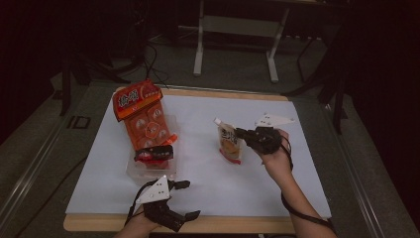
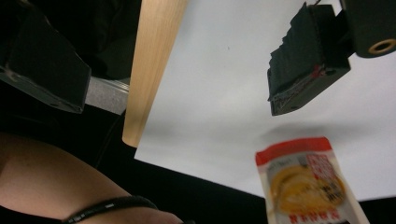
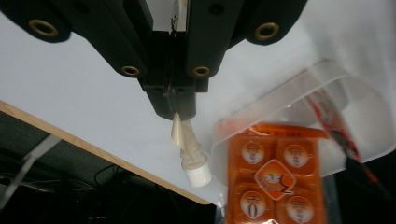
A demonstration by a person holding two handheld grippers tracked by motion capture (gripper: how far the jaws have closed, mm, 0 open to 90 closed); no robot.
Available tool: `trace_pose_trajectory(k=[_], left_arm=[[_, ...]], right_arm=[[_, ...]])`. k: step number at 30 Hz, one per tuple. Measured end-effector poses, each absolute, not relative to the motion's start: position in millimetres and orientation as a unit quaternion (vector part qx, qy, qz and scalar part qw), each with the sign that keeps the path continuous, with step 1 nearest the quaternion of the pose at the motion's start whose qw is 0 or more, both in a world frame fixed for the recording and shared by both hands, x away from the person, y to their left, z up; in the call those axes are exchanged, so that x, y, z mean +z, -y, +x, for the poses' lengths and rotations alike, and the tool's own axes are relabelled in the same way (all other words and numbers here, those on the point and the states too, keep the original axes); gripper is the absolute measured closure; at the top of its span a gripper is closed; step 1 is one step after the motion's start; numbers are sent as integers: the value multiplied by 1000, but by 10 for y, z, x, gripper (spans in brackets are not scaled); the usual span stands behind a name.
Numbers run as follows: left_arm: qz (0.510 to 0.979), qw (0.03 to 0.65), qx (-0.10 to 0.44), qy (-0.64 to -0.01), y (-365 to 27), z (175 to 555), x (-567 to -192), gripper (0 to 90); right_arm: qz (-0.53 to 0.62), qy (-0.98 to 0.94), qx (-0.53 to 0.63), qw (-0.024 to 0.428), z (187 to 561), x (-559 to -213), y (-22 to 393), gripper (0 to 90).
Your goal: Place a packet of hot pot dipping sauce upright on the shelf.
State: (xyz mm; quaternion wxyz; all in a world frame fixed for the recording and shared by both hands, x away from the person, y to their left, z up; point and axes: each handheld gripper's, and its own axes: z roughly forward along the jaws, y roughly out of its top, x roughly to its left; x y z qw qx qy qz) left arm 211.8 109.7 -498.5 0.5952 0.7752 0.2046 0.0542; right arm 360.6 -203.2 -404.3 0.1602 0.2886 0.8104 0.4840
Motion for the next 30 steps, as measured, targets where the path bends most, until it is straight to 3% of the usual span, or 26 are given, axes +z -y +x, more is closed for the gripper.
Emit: trace_pose_trajectory(k=[7,30], left_arm=[[777,593,58,-203,-1058,2114,-4914,26],[761,617,67,-188,-968,2230,-4620,31]], right_arm=[[279,-806,499,154,3399,-3968,2118,899],[210,-804,543,125,2559,-3758,2237,898]])
